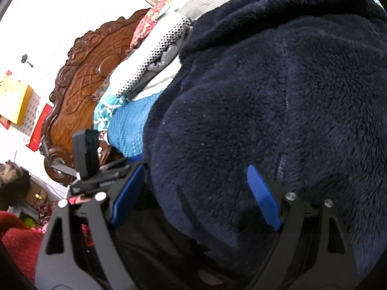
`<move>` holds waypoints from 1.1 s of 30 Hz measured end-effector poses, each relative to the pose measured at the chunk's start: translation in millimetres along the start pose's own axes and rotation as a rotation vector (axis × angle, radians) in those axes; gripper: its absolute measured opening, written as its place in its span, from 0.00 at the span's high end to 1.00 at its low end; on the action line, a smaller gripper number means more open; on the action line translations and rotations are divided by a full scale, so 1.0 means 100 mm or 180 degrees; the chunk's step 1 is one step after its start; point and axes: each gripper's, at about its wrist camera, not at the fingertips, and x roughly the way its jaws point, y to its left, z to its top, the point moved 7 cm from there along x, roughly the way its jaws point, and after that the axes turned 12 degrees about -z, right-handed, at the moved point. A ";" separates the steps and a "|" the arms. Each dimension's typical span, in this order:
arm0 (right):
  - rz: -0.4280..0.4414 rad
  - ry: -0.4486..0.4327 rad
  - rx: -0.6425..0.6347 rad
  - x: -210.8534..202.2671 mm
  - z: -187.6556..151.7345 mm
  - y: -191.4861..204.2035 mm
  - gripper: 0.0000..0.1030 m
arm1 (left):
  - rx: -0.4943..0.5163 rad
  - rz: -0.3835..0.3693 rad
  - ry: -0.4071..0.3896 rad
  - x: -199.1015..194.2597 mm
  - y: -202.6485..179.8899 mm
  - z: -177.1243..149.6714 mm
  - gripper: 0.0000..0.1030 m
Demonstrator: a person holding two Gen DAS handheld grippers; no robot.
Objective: Fold large clothes
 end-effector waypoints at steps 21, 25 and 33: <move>0.0121 0.0149 0.0053 0.15 0.00 -0.19 0.20 | -0.0296 -0.0641 0.0519 0.04 -0.41 -0.18 0.69; 0.0148 0.0145 0.0029 0.13 0.00 -0.20 0.20 | -0.0350 -0.0923 0.0426 -0.19 -0.59 -0.04 0.69; 0.0123 -0.0139 -0.0177 -0.12 0.08 -0.09 0.20 | -0.0699 -0.1659 -0.0075 -0.43 -0.84 0.57 0.69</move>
